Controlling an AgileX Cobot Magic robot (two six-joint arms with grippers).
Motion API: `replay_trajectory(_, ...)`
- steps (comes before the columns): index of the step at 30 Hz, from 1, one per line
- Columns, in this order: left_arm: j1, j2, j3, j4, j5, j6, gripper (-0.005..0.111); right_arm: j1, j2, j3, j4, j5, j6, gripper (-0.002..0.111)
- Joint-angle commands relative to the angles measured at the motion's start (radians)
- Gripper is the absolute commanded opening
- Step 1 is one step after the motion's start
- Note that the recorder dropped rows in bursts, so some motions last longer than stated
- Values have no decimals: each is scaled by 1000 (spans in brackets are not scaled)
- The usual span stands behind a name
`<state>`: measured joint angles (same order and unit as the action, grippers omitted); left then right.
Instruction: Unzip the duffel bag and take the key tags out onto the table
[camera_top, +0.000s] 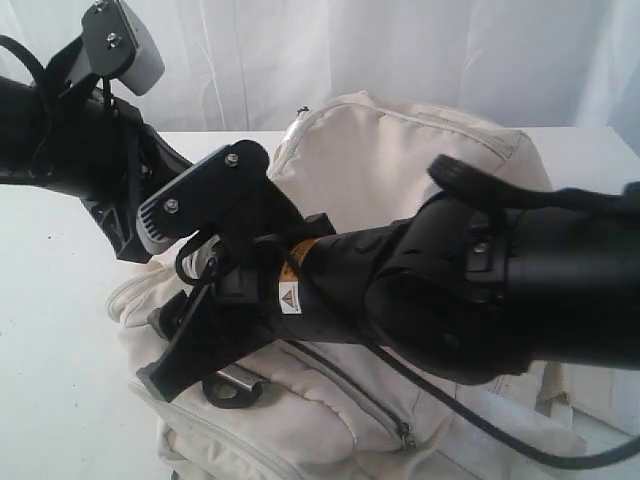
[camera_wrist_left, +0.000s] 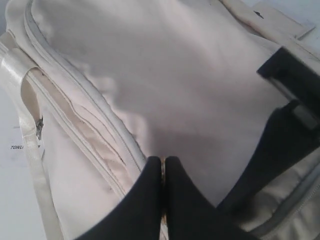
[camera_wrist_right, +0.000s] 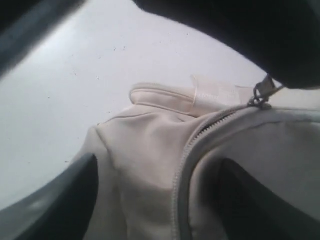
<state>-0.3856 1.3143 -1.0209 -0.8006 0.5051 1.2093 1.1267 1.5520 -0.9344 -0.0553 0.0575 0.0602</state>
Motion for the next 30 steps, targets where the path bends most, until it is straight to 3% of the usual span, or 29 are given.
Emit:
replay_trajectory(1,1,-11,-5,-30,17,3,0,-17,37,-23,-7,25,-15,55)
replay_trajectory(7,1,-11,-5,-30,17,25,0,-52,37,-23,-26,98,-15,36)
replay_trajectory(12,1,-11,-5,-30,17,25,0,-52,36,-23,-28,178,-13,0)
replay_trajectory(25,1,23,-5,-37,-93,30,0,-40,-64,-21,-7,302,-11,0)
replay_trajectory(30,1,72,-5,-131,-115,109,0,-40,-68,-19,2,321,-11,0)
